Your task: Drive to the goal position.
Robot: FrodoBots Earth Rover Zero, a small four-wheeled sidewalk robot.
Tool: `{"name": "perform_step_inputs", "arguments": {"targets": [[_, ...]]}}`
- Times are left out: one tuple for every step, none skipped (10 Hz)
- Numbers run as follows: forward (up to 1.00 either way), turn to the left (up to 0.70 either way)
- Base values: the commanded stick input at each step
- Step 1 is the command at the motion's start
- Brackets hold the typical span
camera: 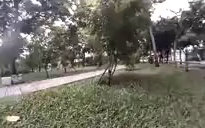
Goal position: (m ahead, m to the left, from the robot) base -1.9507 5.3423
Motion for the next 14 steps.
{"name": "perform_step_inputs", "arguments": {"targets": [[0.84, 0.30], [0.00, 0.45], [0.00, 0.45], [0.00, 0.45], [0.00, 0.45], [0.19, 0.41], [1.00, 0.27], [1.00, 0.27], [1.00, 0.27], [1.00, 0.27], [1.00, 0.27], [1.00, 0.21], [1.00, 0.00], [1.00, 0.00]]}}
